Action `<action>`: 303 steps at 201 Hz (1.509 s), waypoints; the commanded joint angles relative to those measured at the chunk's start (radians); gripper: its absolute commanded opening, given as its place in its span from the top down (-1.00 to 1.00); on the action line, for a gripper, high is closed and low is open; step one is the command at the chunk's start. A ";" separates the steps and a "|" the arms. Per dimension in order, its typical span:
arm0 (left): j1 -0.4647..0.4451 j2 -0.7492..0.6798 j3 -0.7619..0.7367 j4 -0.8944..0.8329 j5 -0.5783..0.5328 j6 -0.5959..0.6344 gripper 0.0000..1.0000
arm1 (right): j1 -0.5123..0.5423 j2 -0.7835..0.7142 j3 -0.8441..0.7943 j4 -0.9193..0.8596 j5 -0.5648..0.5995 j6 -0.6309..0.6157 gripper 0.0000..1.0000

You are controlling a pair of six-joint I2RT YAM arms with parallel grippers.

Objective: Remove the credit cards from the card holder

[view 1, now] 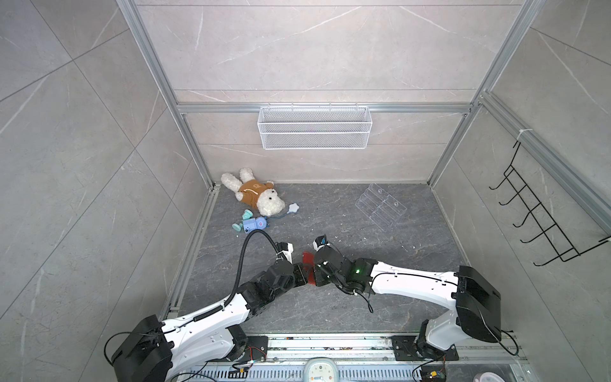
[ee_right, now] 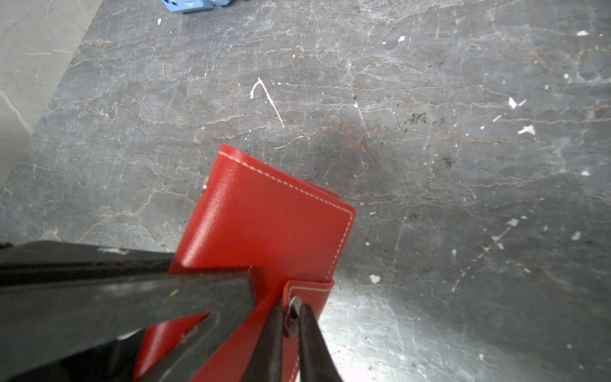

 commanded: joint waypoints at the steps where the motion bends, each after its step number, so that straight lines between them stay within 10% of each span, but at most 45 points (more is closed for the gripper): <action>1: -0.027 -0.034 0.036 0.097 0.069 0.015 1.00 | -0.029 0.045 -0.013 -0.077 0.129 0.013 0.80; 303: -0.027 -0.071 -0.038 0.081 0.002 -0.061 1.00 | -0.029 0.003 -0.073 -0.073 0.181 0.095 1.00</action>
